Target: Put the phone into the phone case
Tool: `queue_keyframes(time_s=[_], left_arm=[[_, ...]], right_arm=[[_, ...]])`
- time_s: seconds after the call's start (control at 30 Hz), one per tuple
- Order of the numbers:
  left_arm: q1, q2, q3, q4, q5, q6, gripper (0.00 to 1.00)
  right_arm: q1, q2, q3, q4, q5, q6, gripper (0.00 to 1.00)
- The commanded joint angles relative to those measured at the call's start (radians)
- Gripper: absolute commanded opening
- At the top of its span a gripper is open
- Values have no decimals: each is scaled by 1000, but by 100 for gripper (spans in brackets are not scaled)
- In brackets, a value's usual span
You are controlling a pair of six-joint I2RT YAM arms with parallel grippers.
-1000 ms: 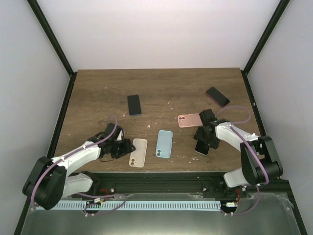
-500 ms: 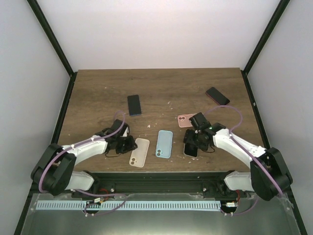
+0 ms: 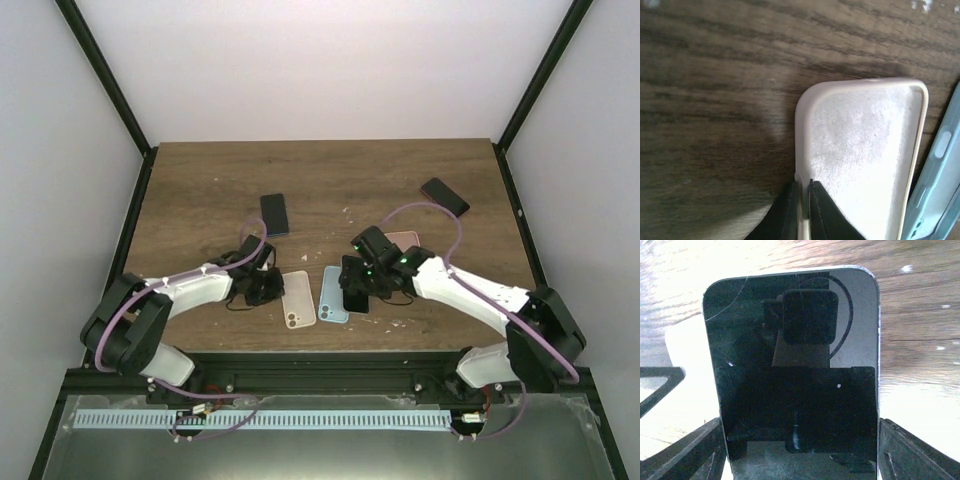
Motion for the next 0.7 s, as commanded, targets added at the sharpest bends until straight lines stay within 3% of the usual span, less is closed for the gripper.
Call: queue_keyframes(time_s=[0.0,0.23,0.33,0.43,0.5,0.67], left_arm=[[-1,-12,30,-32,-41,-21,17],[83,-167,-70,46,122,-17,57],[168,-274,-142,90,189,-12,68],[242,-349,-150,22,190,13,80],[303,-380,-137,-29,203,26,97],[402,-440,-97,-110,223,57,100]], right_arm=[[66,49,89,85,-21,15,67],[132,178,184,178,-68,-61,68],[154,239,226,213,-91,-82,68],[175,313,271,236,-119,-92,68],[185,358,299,240,-135,-90,68],[221,456,364,250,-148,-87,68]])
